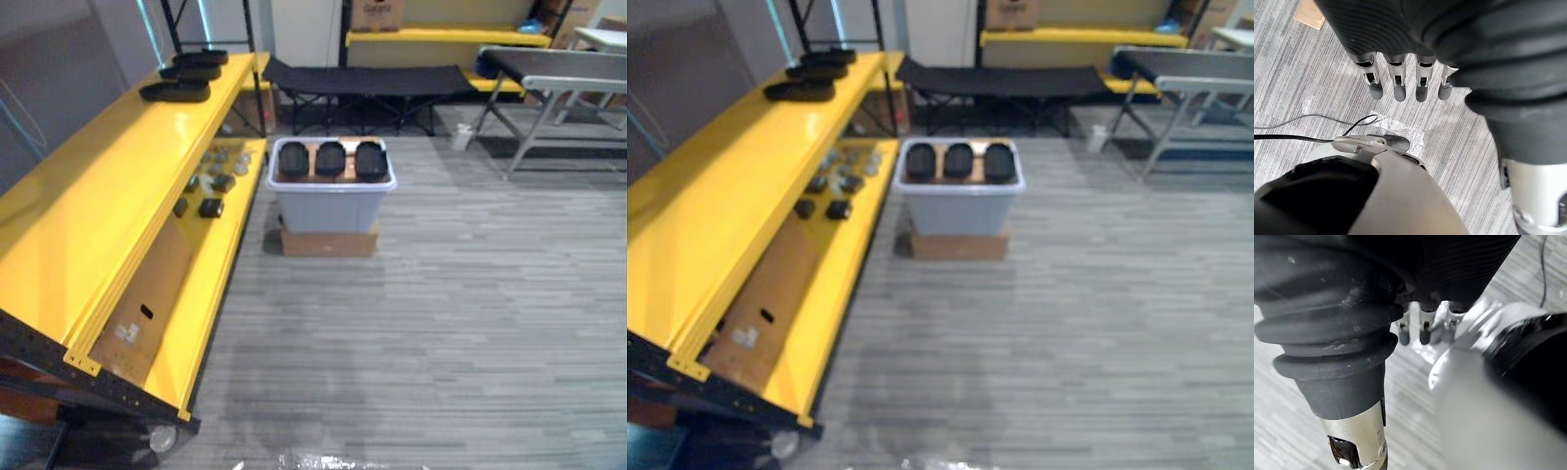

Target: Walk over and take plastic housings, then place them on the shelf

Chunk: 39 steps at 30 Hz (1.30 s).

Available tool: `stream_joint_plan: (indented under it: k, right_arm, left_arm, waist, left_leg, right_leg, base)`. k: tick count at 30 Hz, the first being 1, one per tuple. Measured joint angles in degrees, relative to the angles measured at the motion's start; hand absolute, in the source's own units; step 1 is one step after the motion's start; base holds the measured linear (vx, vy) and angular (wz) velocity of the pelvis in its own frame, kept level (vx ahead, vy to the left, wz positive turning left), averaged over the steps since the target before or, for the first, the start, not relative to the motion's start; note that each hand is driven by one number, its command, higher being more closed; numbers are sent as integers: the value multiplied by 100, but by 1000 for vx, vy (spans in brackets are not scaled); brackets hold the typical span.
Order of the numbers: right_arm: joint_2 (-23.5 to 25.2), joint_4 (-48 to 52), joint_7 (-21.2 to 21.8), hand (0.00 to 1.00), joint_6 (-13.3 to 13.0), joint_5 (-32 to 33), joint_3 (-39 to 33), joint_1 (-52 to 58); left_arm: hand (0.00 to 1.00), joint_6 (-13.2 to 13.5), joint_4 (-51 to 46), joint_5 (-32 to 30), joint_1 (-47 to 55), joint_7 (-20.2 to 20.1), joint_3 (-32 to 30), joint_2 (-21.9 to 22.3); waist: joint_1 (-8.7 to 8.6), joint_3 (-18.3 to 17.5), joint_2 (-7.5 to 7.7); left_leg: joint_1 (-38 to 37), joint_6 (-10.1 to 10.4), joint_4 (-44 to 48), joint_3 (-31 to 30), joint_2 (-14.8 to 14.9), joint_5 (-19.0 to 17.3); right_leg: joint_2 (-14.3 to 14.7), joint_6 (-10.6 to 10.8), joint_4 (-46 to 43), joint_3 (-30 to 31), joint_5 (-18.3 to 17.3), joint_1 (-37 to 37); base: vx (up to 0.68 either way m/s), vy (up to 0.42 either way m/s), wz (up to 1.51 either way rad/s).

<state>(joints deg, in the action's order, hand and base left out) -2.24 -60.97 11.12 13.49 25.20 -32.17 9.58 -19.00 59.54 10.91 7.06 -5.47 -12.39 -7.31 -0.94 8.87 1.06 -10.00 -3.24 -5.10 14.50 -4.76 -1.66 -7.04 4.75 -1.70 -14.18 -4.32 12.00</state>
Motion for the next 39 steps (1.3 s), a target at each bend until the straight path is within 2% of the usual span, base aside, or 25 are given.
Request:
stream_joint_plan:
  k: [5,8,17,21,23,25,27,32,39]
  right_arm:
    - [-19,-28,0,0,-108,1,39,4]
    - [-44,-44,-4,0,-124,5,143,21]
    - [-28,-88,-126,0,-266,-31,229,28]
    - [-23,22,-120,0,-430,-209,482,-157]
    - [-23,73,-127,0,-473,-247,509,-417]
    - [-31,198,-128,0,-487,-241,514,-761]
    - [-53,372,-130,0,-561,-237,519,-827]
    - [-57,791,-133,0,-597,-115,779,-778]
    - [7,893,-97,0,-621,-115,856,-755]
  left_arm:
    - [0,-34,7,1,-37,22,24,-7]
    - [0,-35,9,40,-33,27,132,-18]
    - [0,45,7,-11,-27,29,197,22]
    - [0,201,-183,-28,-62,34,257,6]
    - [0,271,-287,-14,-351,42,424,-76]
    - [0,420,-403,6,-729,39,476,-128]
    - [0,566,-514,56,-997,15,495,-59]
    - [0,892,-846,255,-1090,-98,657,225]
    - [0,1122,-902,245,-1162,-90,766,207]
  waist:
    - [-39,25,-52]
    - [-149,37,-33]
    - [-137,49,-27]
    - [-132,219,0]
    - [-135,567,30]
    - [-66,1043,59]
    - [18,1255,71]
    - [16,1287,-2]
    - [35,1325,-53]
  left_leg:
    - [0,-11,-8,-25,-21,21]
    - [20,-30,-11,-155,-39,39]
    - [26,-39,-11,-144,-97,27]
    - [430,-102,31,-134,-110,-9]
    - [807,-145,321,-157,-109,-12]
    - [1214,-182,864,-163,-55,-190]
    - [1392,-189,1166,-171,-20,-383]
    - [1581,-184,1699,-161,118,-807]
    - [1593,-43,2156,-207,200,-927]
  right_leg:
    - [-8,63,26,-21,-51,-6]
    - [-52,66,41,-174,-106,14]
    - [-75,98,52,-164,-81,24]
    - [-139,94,-344,-131,-199,-499]
    - [-189,86,-574,-129,-210,-800]
    - [-206,82,-734,-92,-206,-1051]
    - [-201,80,-815,15,-207,-1140]
    - [-178,-113,-1456,198,-337,-1442]
    - [-204,-209,-2164,335,-530,-1574]
  base:
    - [-71,-9,-1]
    - [-64,6,18]
    - [-6,2,2]
    - [4,6,2]
    - [14,19,19]
    - [-12,2,11]
    - [19,10,-2]
    - [79,29,-7]
    - [94,-7,9]
